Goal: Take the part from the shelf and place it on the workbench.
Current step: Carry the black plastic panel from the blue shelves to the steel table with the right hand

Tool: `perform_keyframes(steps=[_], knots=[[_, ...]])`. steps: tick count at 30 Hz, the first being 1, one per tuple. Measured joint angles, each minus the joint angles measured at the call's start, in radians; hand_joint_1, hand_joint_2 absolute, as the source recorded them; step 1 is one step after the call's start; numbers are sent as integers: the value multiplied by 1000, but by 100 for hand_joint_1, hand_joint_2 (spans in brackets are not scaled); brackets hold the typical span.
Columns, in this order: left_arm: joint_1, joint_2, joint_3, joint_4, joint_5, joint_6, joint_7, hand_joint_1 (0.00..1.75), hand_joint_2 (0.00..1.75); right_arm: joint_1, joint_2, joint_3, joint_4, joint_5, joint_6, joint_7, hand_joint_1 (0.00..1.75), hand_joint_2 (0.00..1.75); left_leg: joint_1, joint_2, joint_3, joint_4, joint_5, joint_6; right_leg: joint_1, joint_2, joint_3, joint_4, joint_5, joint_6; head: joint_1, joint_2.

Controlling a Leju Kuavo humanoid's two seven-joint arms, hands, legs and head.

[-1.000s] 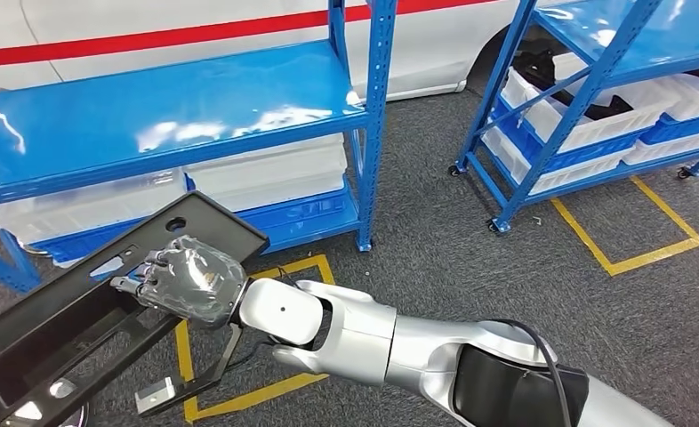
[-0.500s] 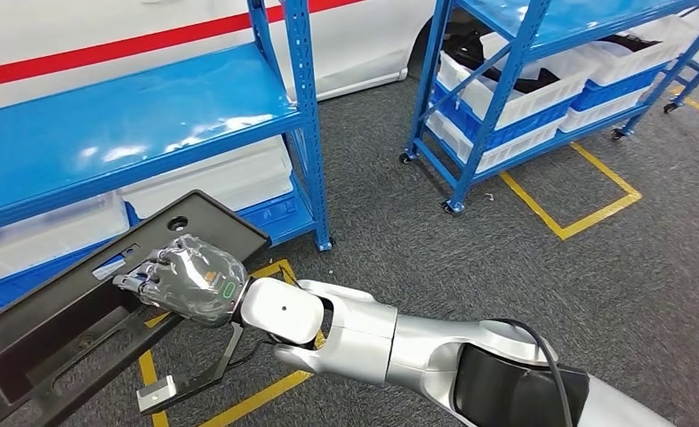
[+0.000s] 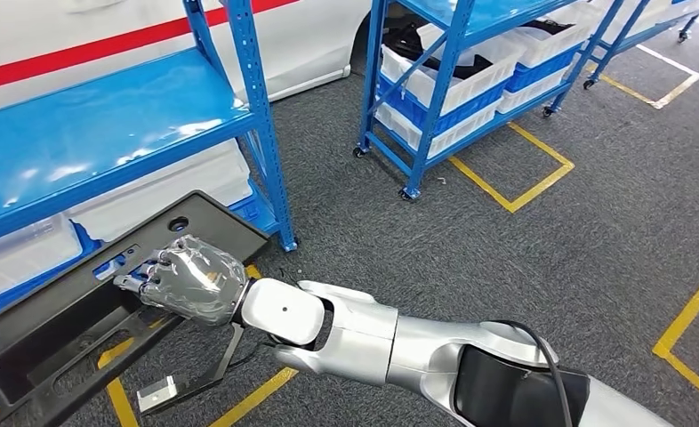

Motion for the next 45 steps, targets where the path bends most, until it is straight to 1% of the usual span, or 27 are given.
perform_keyframes(steps=[2, 4, 6, 8, 10, 11, 13, 14, 16, 17, 19, 21, 23, 25, 26, 27, 28, 31, 32, 34, 35, 37, 39, 41, 42, 43, 45], knots=[[-2, 0, 0, 0, -1, 0, 0, 0, 175, -3, 0, 0, 0, 0, 0, 1, 175, 175, -4, 16, 1, 1, -3, -9, 11, -11, 14, -35, 1, -13, 0, 0], [-4, -1, 0, 0, -1, 1, 0, 0, 175, -3, -1, 0, 0, 0, 0, 2, 175, 175, -3, 24, 5, 1, -7, -19, 8, 11, 13, -43, 7, -22, 0, 0], [-5, 0, 0, 0, -2, 2, -1, 0, 175, -5, -1, -1, -1, 1, 0, 3, 175, 175, 1, -15, -6, 34, -37, -29, -1, 30, 18, -55, 16, -34, 0, 0], [-3, 0, 0, 0, -2, 3, -1, 0, 175, -7, 2, -1, -2, 1, 0, 4, 175, 175, 5, -67, -53, 143, -100, -36, -7, 50, 19, -60, 21, -42, 0, 0], [1, 0, 1, 0, -2, 4, -1, 0, 175, -6, 4, -1, -2, 1, 0, 5, 175, 175, 6, -79, -106, 260, -142, -43, -8, 74, 17, -57, 22, -43, -1, 0], [2, 0, 1, 0, -2, 4, -1, 0, 175, -5, 5, -1, -2, 1, 0, 5, 175, 175, 7, -80, -116, 278, -137, -46, -9, 88, 17, -55, 21, -43, -1, 0], [3, 1, 1, 0, -2, 6, -1, 0, 175, -5, 5, -1, -2, 1, 1, 5, 175, 175, 13, -89, -80, 197, -73, -50, -13, 114, 16, -48, 19, -39, -1, 0], [3, 2, 1, 0, -2, 7, -1, 0, 175, -5, 6, -1, -3, 1, 1, 6, 175, 175, 18, -114, -50, 132, -42, -53, -14, 127, 13, -42, 17, -35, 0, 0], [4, 2, 2, 0, -1, 8, -2, 0, 175, -6, 11, -1, -4, 3, 0, 9, 175, 175, 25, -164, -10, 37, -15, -51, -15, 151, -1, -27, 16, -21, 0, 0], [4, 2, 2, 0, 0, 9, -3, 0, 175, -6, 13, -1, -5, 4, 0, 10, 175, 175, 26, -179, -6, 24, -18, -47, -16, 162, -9, -24, 19, -13, 0, 0], [3, 2, 3, 0, 2, 11, -3, 0, 175, -4, 15, 0, -7, 6, 0, 11, 175, 175, 23, -161, -8, 22, -16, -35, -18, 179, -21, -24, 26, 2, -1, 0], [5, 2, 4, 0, 2, 13, -3, 0, 175, -5, 14, 0, -8, 8, 0, 12, 175, 175, 24, -134, -6, 16, -10, -20, -16, 142, -36, 3, 9, 12, 0, 0], [6, 1, 5, 0, 2, 13, -2, 0, 175, -7, 15, 0, -8, 11, 0, 12, 175, 175, 20, -105, -5, 13, -8, -7, -13, 80, -82, 105, -48, 18, 1, 0], [8, 2, 6, 0, 2, 13, -2, 0, 175, -5, 15, 0, -8, 12, 0, 13, 175, 175, 14, -74, -5, 13, -9, -2, -15, 59, -139, 229, -99, 20, 1, 0], [8, 3, 7, 0, 2, 14, -2, 0, 175, -4, 15, 0, -8, 12, 0, 13, 175, 175, 11, -59, -5, 13, -10, -1, -16, 57, -149, 254, -101, 20, 1, 0], [8, 4, 7, 0, 2, 14, -2, 0, 175, -4, 14, 0, -8, 12, 0, 14, 175, 175, 9, -46, -4, 13, -11, 0, -16, 54, -140, 241, -86, 17, 1, 0], [7, 4, 7, 0, 2, 14, -2, 0, 175, -4, 14, 0, -8, 12, 0, 14, 175, 175, 7, -34, -3, 13, -12, 0, -15, 48, -108, 187, -56, 12, 1, 0], [5, 3, 8, 0, 2, 14, -2, 0, 175, -7, 15, 0, -10, 12, 0, 15, 175, 175, 0, -6, 3, 13, -18, -6, 6, -9, -6, -3, 0, -13, 1, 0], [4, 2, 8, 0, 2, 14, -2, 0, 175, -8, 15, 0, -11, 12, 0, 16, 175, 175, -2, 3, 4, 12, -19, -10, 13, -19, 4, -25, -1, -19, 1, 0], [3, 2, 8, 0, 2, 15, -2, 0, 175, -8, 13, -1, -11, 12, -1, 19, 175, 175, -3, 20, 8, 9, -22, -19, 15, -2, 6, -32, 1, -28, 1, 0], [3, 2, 9, 0, 1, 15, -2, 0, 175, -7, 13, -1, -11, 12, -2, 19, 175, 175, -2, 15, 9, 12, -28, -24, 12, 8, 8, -39, 5, -33, 1, 0], [2, 2, 9, 0, 1, 16, -2, 0, 175, -8, 13, -1, -11, 12, -3, 21, 175, 175, 2, -28, -8, 60, -64, -32, 4, 28, 15, -53, 13, -46, 0, 0], [4, 2, 11, 0, 0, 17, -2, 0, 175, -7, 14, -1, -11, 12, -5, 21, 175, 175, 4, -72, -62, 177, -123, -37, 1, 49, 15, -55, 16, -52, 0, 0], [7, 3, 13, 0, 0, 17, -2, 0, 175, -5, 14, -1, -10, 12, -7, 22, 175, 175, 5, -80, -111, 271, -148, -42, 1, 75, 14, -53, 16, -52, 0, 0], [8, 3, 14, 0, 0, 17, -2, 0, 175, -4, 14, -1, -10, 12, -7, 22, 175, 175, 5, -81, -114, 270, -132, -43, 0, 89, 14, -51, 15, -52, 0, 0], [8, 4, 15, 0, -1, 18, -1, 0, 175, -3, 14, -1, -10, 12, -7, 23, 175, 175, 7, -84, -100, 231, -97, -45, -2, 103, 14, -47, 14, -50, 0, 0], [8, 6, 17, 0, -2, 19, -1, 0, 175, -4, 14, -1, -10, 12, -8, 24, 175, 175, 12, -118, -49, 107, -30, -47, -5, 129, 10, -33, 8, -41, 0, 0]])
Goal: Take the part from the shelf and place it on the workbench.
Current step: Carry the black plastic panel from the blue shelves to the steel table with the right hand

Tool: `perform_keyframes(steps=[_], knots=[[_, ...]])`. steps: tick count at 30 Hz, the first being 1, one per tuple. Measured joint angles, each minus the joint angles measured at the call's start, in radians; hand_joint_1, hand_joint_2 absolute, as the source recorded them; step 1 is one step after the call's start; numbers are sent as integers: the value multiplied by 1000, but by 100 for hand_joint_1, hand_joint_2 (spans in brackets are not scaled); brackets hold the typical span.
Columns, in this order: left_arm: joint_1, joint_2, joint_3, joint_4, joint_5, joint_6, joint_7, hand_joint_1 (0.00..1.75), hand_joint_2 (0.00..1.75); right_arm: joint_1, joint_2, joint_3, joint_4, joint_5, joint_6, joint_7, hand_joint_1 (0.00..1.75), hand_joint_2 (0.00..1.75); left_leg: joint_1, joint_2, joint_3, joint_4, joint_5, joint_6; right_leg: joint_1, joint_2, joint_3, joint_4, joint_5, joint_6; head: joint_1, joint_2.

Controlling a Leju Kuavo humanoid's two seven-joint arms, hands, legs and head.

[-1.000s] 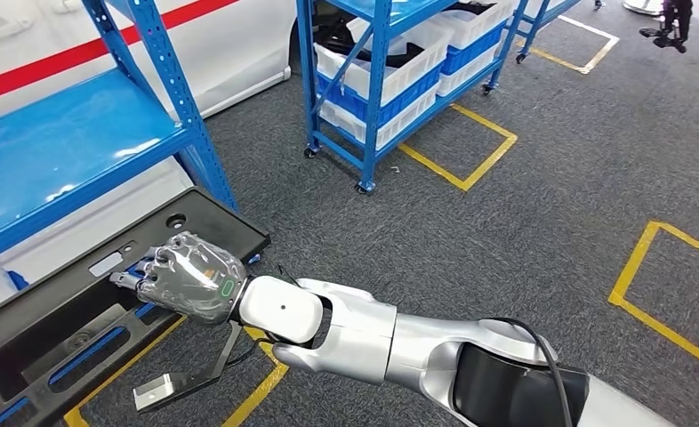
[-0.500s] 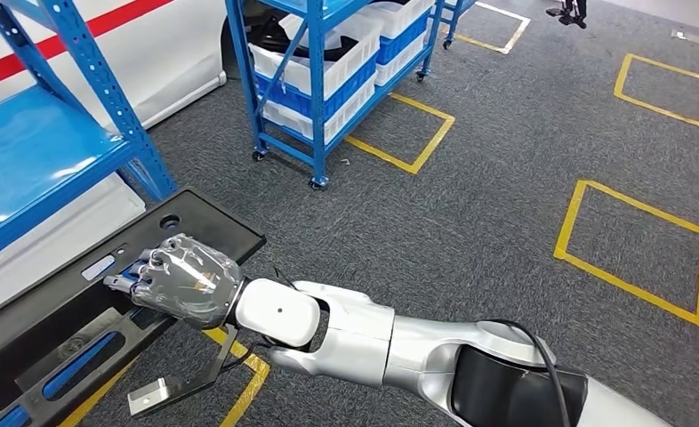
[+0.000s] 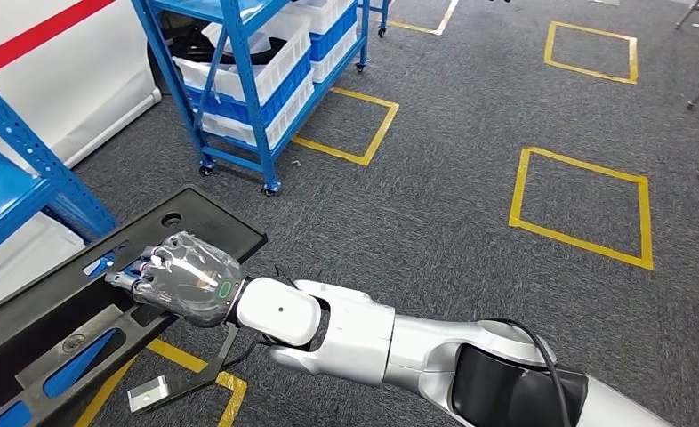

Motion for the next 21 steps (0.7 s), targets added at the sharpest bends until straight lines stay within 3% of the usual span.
perform_keyframes(steps=[1, 3, 5, 7, 9, 11, 12, 14, 15, 17, 18, 20, 21], knots=[[0, 0, 1, 0, 0, 0, 0, 0, 175, 0, 0, 0, 0, 0, 0, 1, 175, 175, 2, -21, 21, -47, 15, 2, -1, 11, -6, 8, -2, 6, 0, 0], [-2, 0, 2, 0, -2, 0, 0, 0, 175, 0, 0, 0, 0, 0, -1, 1, 175, 175, 1, -44, 33, -77, 12, 9, -2, 31, -19, 16, 0, 19, 0, 0], [-4, 0, 3, 0, -3, 0, 0, 0, 175, 1, -4, 0, 0, 0, -2, 2, 175, 175, 2, -25, 35, -83, 15, 22, -3, 39, -27, 17, 3, 30, 0, 0], [-5, -1, 4, 0, -4, 1, 0, 0, 175, 0, -8, -1, 0, 0, -3, 2, 175, 175, 3, -1, 38, -89, 20, 38, -2, -3, -47, 57, -22, 39, 1, 0], [-3, 0, 5, 0, -5, 1, 0, 0, 175, 0, -9, -2, 0, 0, -3, 2, 175, 175, -2, 24, 40, -91, 19, 48, -4, -55, -99, 165, -79, 47, 2, 0], [-1, 1, 6, 0, -6, 1, -1, 0, 175, 3, -12, -2, 0, 0, -4, 2, 175, 175, -5, 52, 40, -91, 17, 51, -7, -69, -150, 268, -113, 51, 2, 0], [-1, 1, 6, 0, -6, 1, -1, 0, 175, 4, -14, -2, 0, 0, -4, 2, 175, 175, -6, 65, 41, -91, 15, 52, -8, -72, -154, 277, -106, 51, 2, 0], [-3, 1, 6, 0, -7, 1, -1, 0, 175, 5, -19, -2, 0, 0, -4, 2, 175, 175, -7, 87, 46, -91, 11, 50, -5, -85, -105, 186, -48, 43, 2, 0], [-4, 1, 6, 0, -7, 1, -1, 0, 175, 4, -20, -2, 0, 0, -4, 2, 175, 175, -8, 97, 50, -92, 8, 47, 1, -107, -67, 119, -24, 36, 2, 0], [-4, -1, 6, 0, -8, 1, -1, 0, 175, 3, -20, -3, 0, 0, -6, 2, 175, 175, -11, 115, 55, -92, 3, 39, 19, -146, -19, 23, -3, 21, 2, 0], [-5, -1, 6, 0, -9, 2, -1, 0, 175, 3, -21, -4, 0, 1, -7, 3, 175, 175, -13, 125, 56, -94, 1, 35, 26, -155, -14, 9, -7, 16, 2, 0], [-7, -3, 6, 0, -11, 2, -1, 0, 175, 4, -24, -4, 0, 3, -10, 3, 175, 175, -14, 141, 60, -97, -3, 27, 25, -133, -13, -2, -4, 7, 2, 0], [-7, -3, 6, 0, -12, 3, -1, 0, 175, 4, -26, -5, 0, 4, -11, 3, 175, 175, -12, 129, 61, -91, -11, 23, 21, -122, -8, -9, -2, 3, 2, 0]])
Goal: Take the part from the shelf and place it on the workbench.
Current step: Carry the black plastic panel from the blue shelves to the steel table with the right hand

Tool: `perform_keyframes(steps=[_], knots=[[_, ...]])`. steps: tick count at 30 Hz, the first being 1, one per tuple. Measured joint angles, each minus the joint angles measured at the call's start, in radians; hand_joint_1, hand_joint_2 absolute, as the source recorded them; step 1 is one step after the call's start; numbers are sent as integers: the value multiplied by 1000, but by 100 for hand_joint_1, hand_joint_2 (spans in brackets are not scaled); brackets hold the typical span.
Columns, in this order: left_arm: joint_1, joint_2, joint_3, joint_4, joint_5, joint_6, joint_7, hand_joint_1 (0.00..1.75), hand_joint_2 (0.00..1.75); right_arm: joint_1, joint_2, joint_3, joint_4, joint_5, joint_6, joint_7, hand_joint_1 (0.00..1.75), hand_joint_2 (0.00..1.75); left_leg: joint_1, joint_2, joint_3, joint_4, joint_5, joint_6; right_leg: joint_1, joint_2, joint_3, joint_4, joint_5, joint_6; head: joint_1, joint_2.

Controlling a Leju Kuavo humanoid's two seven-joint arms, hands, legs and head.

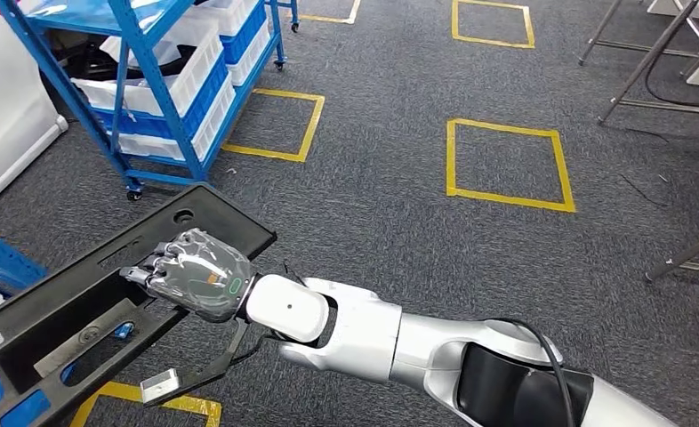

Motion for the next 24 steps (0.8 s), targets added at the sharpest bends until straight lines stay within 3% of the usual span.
perform_keyframes(steps=[1, 3, 5, 6, 7, 8, 10, 12, 14, 16, 18, 20, 21, 22, 24], knots=[[-1, 0, 0, 0, -1, 1, 0, 0, 175, 0, -1, 0, 0, 1, -1, 0, 175, 175, 2, -22, -8, 23, -17, -3, -4, 11, 5, -7, 3, -6, 0, 0], [0, 0, 0, 0, -2, 2, 0, 0, 175, 1, 1, -1, 1, 2, -7, 1, 175, 175, 6, -75, -54, 125, -71, -7, -8, 32, 11, -14, 6, -14, 0, 0], [3, 0, 0, 0, -3, 2, 0, 0, 175, 6, 2, -1, 2, 2, -12, 1, 175, 175, 6, -91, -117, 242, -111, -12, -8, 58, 11, -12, 5, -17, -1, 0], [4, 0, 0, 0, -3, 3, 0, 0, 175, 8, 2, -1, 3, 3, -12, 1, 175, 175, 7, -92, -133, 264, -104, -14, -9, 73, 11, -10, 4, -17, -1, 0], [4, 0, 0, 0, -3, 3, 0, 0, 175, 10, 2, -1, 4, 3, -12, 1, 175, 175, 8, -93, -131, 246, -78, -15, -10, 87, 11, -7, 3, -16, -1, 0], [5, 0, 0, 0, -4, 3, 0, 0, 175, 11, 2, -1, 5, 3, -12, 1, 175, 175, 10, -98, -113, 194, -38, -16, -12, 101, 11, -1, 1, -13, -1, 0], [5, 2, 0, 0, -4, 4, 0, 0, 175, 11, 2, -1, 6, 3, -14, 1, 175, 175, 15, -137, -64, 74, 19, -18, -15, 126, 5, 15, -7, -3, -1, 0], [4, 2, 0, 0, -5, 4, 0, 0, 175, 11, 2, -1, 6, 3, -16, 2, 175, 175, 16, -170, -43, 24, 26, -14, -18, 146, -8, 25, -8, 9, -1, 0], [2, 2, 0, 0, -5, 4, 0, 0, 175, 12, 1, -1, 6, 4, -17, 2, 175, 175, 14, -159, -42, 19, 27, -2, -20, 163, -16, 25, -3, 20, -1, 0], [0, 2, 0, 0, -6, 4, 0, 0, 175, 12, -3, -2, 6, 4, -17, 2, 175, 175, 14, -137, -38, 10, 33, 10, -18, 133, -24, 42, -14, 30, 0, 0], [-1, 1, 0, 0, -6, 4, 0, 0, 175, 11, -4, -3, 7, 4, -17, 2, 175, 175, 12, -115, -34, 4, 35, 21, -19, 76, -62, 123, -59, 38, 0, 0], [0, 2, 0, 0, -6, 5, 0, 0, 175, 11, -5, -3, 8, 4, -17, 2, 175, 175, 8, -89, -33, 3, 33, 27, -24, 53, -122, 240, -107, 44, 0, 0], [1, 3, 1, 0, -7, 5, 0, 0, 175, 12, -5, -3, 10, 4, -17, 2, 175, 175, 7, -76, -32, 3, 32, 28, -26, 51, -139, 272, -112, 45, 0, 0], [0, 4, 1, 0, -7, 6, 0, 0, 175, 13, -6, -3, 11, 5, -17, 2, 175, 175, 6, -63, -31, 3, 30, 29, -27, 49, -139, 270, -99, 44, 0, 0], [-1, 4, 1, 0, -11, 7, 0, 0, 175, 12, -6, -4, 14, 8, -17, 2, 175, 175, 5, -42, -23, 3, 24, 27, -23, 31, -82, 161, -39, 36, 0, 0]])
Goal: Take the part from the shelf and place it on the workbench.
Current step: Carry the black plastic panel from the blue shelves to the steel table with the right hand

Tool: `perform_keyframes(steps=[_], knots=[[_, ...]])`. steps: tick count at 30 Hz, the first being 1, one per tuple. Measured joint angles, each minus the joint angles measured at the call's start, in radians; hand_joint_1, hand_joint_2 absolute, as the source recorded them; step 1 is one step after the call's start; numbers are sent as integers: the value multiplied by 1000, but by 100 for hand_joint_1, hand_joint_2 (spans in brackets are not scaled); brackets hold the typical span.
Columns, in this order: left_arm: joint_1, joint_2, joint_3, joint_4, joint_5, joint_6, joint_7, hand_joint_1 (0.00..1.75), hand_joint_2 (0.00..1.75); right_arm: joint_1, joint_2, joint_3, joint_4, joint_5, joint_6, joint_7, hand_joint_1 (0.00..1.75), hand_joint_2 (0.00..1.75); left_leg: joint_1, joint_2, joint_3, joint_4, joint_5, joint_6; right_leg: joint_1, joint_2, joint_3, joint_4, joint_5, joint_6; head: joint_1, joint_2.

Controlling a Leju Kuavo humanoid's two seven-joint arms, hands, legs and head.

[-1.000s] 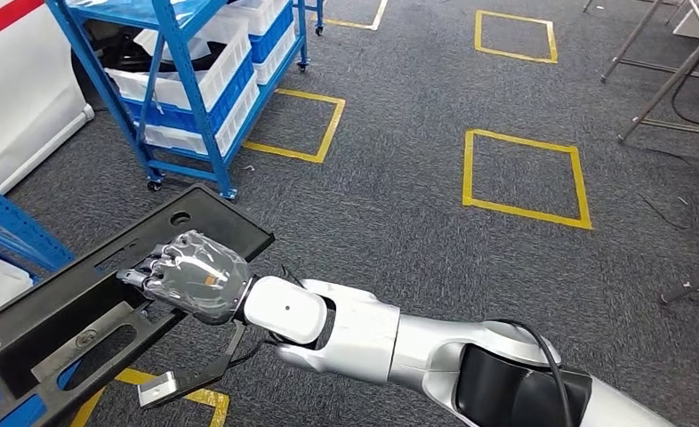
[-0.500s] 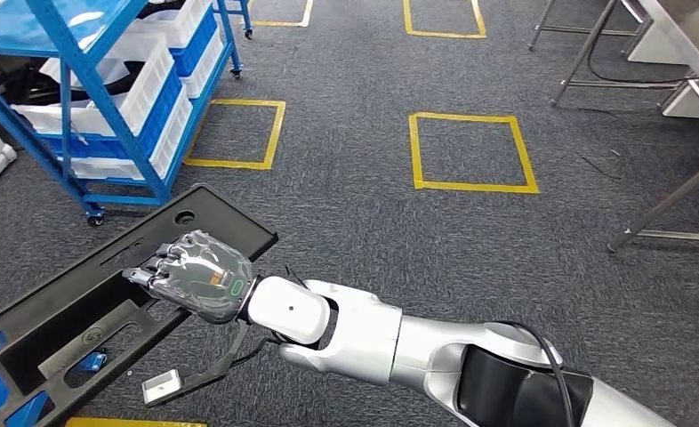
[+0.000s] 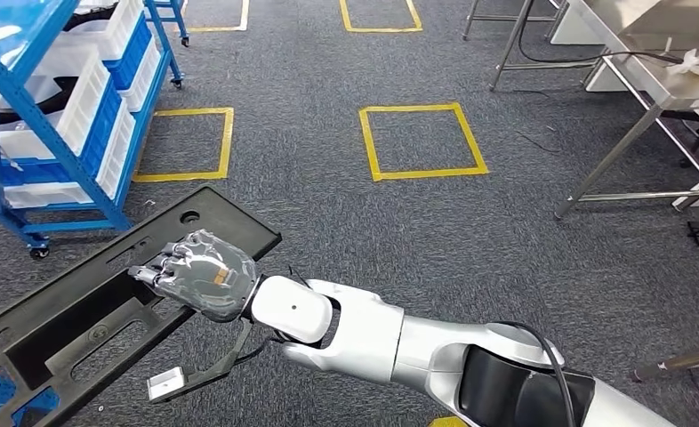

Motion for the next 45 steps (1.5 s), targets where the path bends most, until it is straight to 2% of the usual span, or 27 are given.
perform_keyframes(steps=[2, 3, 4, 6, 8, 10, 12, 13, 14, 16, 17, 19, 21, 23, 25, 27, 28, 30, 32, 34, 36, 37, 39, 40, 42, 43, 45], knots=[[-1, -2, 0, 0, -4, 0, 0, 0, 175, -3, 0, -1, 0, 4, 0, 0, 175, 175, -3, 18, 7, -1, -6, -7, 17, -44, 61, -115, 34, -14, 0, 0], [-1, -2, 0, 0, -5, 1, 0, 0, 175, -4, 0, -1, 0, 6, -1, 0, 175, 175, -4, 28, 10, -2, -8, -11, 25, -58, 74, -142, 35, -20, 0, 0], [-2, -4, 0, 0, -5, 1, 0, 0, 175, -5, 0, -1, 0, 7, -1, 0, 175, 175, -5, 38, 12, -4, -10, -15, 31, -60, 76, -148, 31, -24, 0, 0], [-4, -5, 0, 0, -6, 1, -1, 0, 175, -5, -1, -2, 1, 8, -2, 0, 175, 175, -4, 47, 19, -5, -17, -24, 30, -37, 81, -161, 36, -33, 1, 0], [-5, -6, 0, -1, -7, 1, -1, 0, 175, -7, 0, -3, 2, 8, -3, 0, 175, 175, -1, 8, 5, 39, -49, -29, 22, -15, 93, -175, 42, -47, 1, 0], [-4, -6, 0, -1, -7, 1, -2, 0, 175, -7, 4, -4, 3, 9, -5, 0, 175, 175, 2, -39, -51, 157, -109, -32, 17, 6, 98, -179, 42, -57, 0, 0], [-2, -6, 0, -1, -8, 1, -2, 0, 175, -5, 6, -4, 6, 11, -8, 0, 175, 175, 2, -49, -110, 263, -140, -38, 17, 32, 98, -177, 41, -60, 0, 0], [-1, -6, 0, -1, -8, 1, -2, 0, 175, -3, 5, -4, 8, 12, -9, 0, 175, 175, 4, -50, -120, 270, -126, -41, 16, 47, 98, -174, 40, -58, 0, 0], [0, -5, 0, -1, -8, 2, -2, 0, 175, -3, 5, -4, 10, 12, -9, 0, 175, 175, 6, -52, -111, 238, -94, -44, 14, 62, 99, -170, 38, -56, 0, 0], [0, -4, 0, -1, -11, 3, -2, 0, 175, -3, 5, -5, 12, 13, -12, 0, 175, 175, 12, -81, -61, 115, -21, -48, 10, 88, 95, -155, 30, -45, 0, 0], [0, -4, 0, -1, -13, 4, -2, 0, 175, -3, 5, -6, 13, 13, -14, 0, 175, 175, 15, -100, -39, 64, -3, -47, 9, 99, 89, -145, 26, -39, 1, 0], [-2, -4, 0, -1, -14, 4, -2, 0, 175, -3, 5, -8, 15, 15, -17, 0, 175, 175, 13, -122, -23, 26, -3, -40, 6, 118, 77, -133, 23, -26, 1, 0], [-4, -5, 0, -1, -15, 4, -3, 0, 175, -1, 1, -9, 16, 20, -18, 0, 175, 175, 11, -106, -20, 19, 0, -27, 2, 131, 69, -133, 26, -16, 0, 0], [-4, -6, 0, -1, -16, 4, -3, 0, 175, -2, -3, -11, 17, 25, -20, 2, 175, 175, 12, -84, -15, 10, 5, -12, 4, 99, 53, -103, 6, -7, 1, 0], [-3, -6, 0, -1, -18, 4, -4, 0, 175, -2, -4, -13, 19, 29, -24, 3, 175, 175, 9, -60, -12, 4, 5, -2, 3, 45, 0, 5, -47, 2, 3, 0], [-1, -6, 0, -1, -18, 4, -5, 0, 175, 1, -7, -13, 23, 29, -29, 3, 175, 175, 5, -34, -10, 4, 1, 2, -2, 24, -60, 115, -82, 8, 3, 0], [-1, -5, 0, -1, -19, 4, -5, 0, 175, 3, -9, -13, 25, 29, -31, 3, 175, 175, 4, -23, -8, 4, -1, 3, -4, 20, -69, 127, -75, 9, 3, 0], [-2, -5, 0, -1, -20, 4, -5, 0, 175, 7, -13, -14, 29, 30, -32, 3, 175, 175, 3, -2, 2, 4, -9, 0, -4, 8, -28, 40, -14, 4, 3, 0], [-2, -6, 0, -1, -22, 4, -6, 0, 175, 7, -16, -15, 31, 30, -33, 3, 175, 175, 1, 16, 14, 1, -17, -6, 9, -31, 39, -87, 34, -8, 3, 0], [-3, -7, 0, -1, -23, 4, -6, 0, 175, 5, -17, -16, 31, 30, -35, 3, 175, 175, -1, 34, 20, -1, -22, -14, 24, -53, 66, -140, 36, -18, 3, 0], [-6, -8, 0, -2, -23, 4, -6, 0, 175, 5, -19, -17, 31, 30, -37, 3, 175, 175, -2, 54, 26, -5, -28, -22, 24, -35, 71, -153, 37, -26, 3, 0], [-7, -9, 0, -2, -24, 4, -6, 0, 175, 5, -21, -18, 31, 30, -37, 3, 175, 175, -1, 50, 29, 0, -36, -25, 21, -23, 78, -162, 39, -30, 3, 0], [-8, -9, 0, -3, -24, 4, -7, 0, 175, 3, -21, -19, 31, 30, -38, 3, 175, 175, 2, 10, 7, 60, -75, -30, 13, -3, 92, -178, 43, -42, 3, 0], [-8, -9, 0, -3, -24, 4, -7, 0, 175, 4, -20, -19, 32, 30, -39, 3, 175, 175, 3, -19, -20, 118, -102, -31, 13, 7, 95, -180, 43, -46, 3, 0], [-5, -9, 0, -3, -24, 4, -8, 0, 175, 8, -19, -19, 32, 30, -42, 3, 175, 175, 3, -46, -89, 239, -139, -34, 12, 31, 96, -177, 42, -50, 3, 0], [-3, -9, 0, -3, -24, 4, -7, 0, 175, 12, -20, -19, 33, 31, -43, 3, 175, 175, 3, -49, -110, 266, -134, -36, 12, 46, 97, -174, 41, -50, 3, 0], [-1, -7, 0, -3, -24, 4, -5, 0, 175, 17, -21, -19, 33, 31, -45, 3, 175, 175, 5, -54, -101, 208, -69, -39, 9, 75, 97, -165, 35, -45, 3, 0]])
